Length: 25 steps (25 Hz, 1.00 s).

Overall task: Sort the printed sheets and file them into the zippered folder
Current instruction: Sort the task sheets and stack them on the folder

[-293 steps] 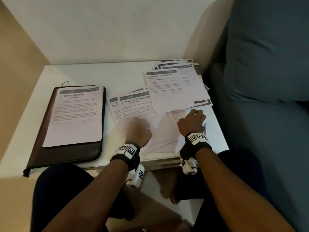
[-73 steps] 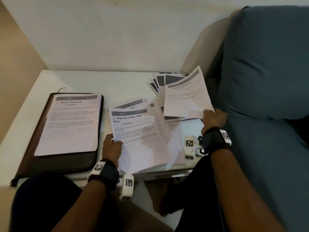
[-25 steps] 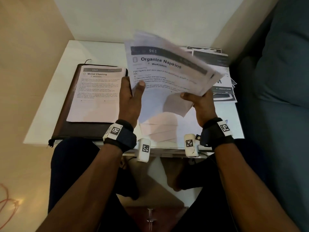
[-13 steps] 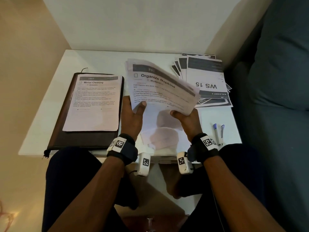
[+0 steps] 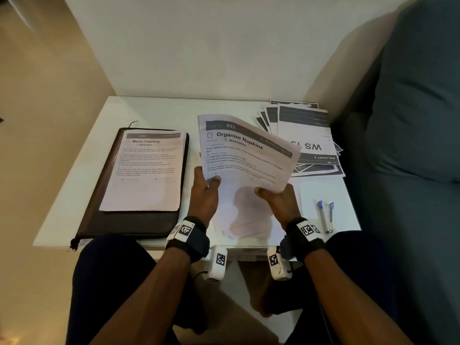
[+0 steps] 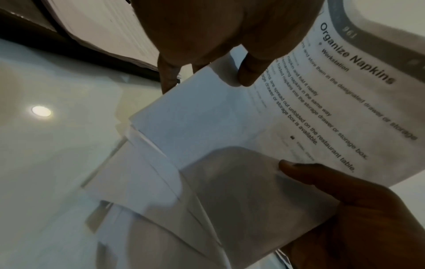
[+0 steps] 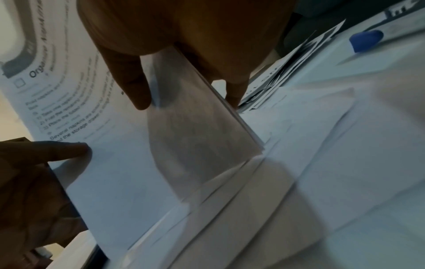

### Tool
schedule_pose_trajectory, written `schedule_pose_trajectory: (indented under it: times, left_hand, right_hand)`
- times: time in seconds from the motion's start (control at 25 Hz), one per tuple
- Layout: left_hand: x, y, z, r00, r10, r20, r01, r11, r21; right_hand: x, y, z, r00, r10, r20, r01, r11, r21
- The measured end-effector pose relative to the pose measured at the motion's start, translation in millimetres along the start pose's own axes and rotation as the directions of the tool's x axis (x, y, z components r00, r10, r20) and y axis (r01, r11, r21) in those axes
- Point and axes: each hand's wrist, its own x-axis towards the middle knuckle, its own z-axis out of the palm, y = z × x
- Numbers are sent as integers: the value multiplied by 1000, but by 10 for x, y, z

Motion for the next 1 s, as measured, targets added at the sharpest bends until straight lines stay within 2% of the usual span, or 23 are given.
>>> schedule_pose_trajectory:
  times: [0.16, 0.2, 0.24, 0.28, 0.32, 0.36, 0.4, 0.44, 0.52, 0.6, 0.8, 0.92, 1.0]
  left_hand:
    - [8, 137, -66, 999, -40, 7, 40, 996, 81]
    - [-4, 207, -84, 999, -26, -39, 31, 989, 147]
    - [-29, 305, -91, 993, 49, -111, -19, 965, 260]
    - [-53, 422, -96, 969, 187, -162, -113, 916, 385]
    - [-94, 577, -79, 921, 364, -137, -260, 838, 479]
    - [-136, 752, -45, 846, 532, -26, -435, 719, 542]
    - [-168, 932, 2, 760, 636, 134, -585, 577, 570]
    - [-171, 1088, 32, 700, 655, 285, -668, 459, 586]
    - [-212, 1306, 118, 658, 581, 479, -723, 310, 618]
    - [-226, 1380, 169, 644, 555, 527, -725, 223, 652]
    - [-272, 1356, 238, 611, 585, 533, -760, 247, 600]
    - [-330, 1320, 256, 588, 576, 567, -791, 261, 554]
    - [-369, 1263, 287, 585, 545, 601, -808, 329, 488]
  right_hand:
    - [-9, -107, -31, 999, -28, -34, 26, 999, -34]
    - [-23, -124, -29, 999, -24, -32, 22, 998, -55]
    - [-43, -126, -37, 1000, -18, -25, 16, 997, -71]
    - [-62, -113, -29, 1000, -8, -13, 7, 996, -89]
    - [-97, -104, -25, 1000, 1, -5, -1, 995, -100]
    - [-149, -113, -33, 1000, 9, 2, -9, 994, -111]
    - [-202, -124, -48, 1000, 18, 12, -16, 993, -120]
    - [-226, -122, -33, 999, 30, 31, -26, 991, -128]
    - [-342, -122, -70, 998, 45, 51, -39, 993, -114]
    - [-461, -140, -91, 996, 49, 75, -41, 994, -99]
    - [-681, -188, -169, 985, 38, 168, -21, 995, -100]
    - [-730, -369, -245, 978, -83, 190, 92, 995, -42]
    - [-681, -493, -259, 979, -147, 141, 154, 987, -37]
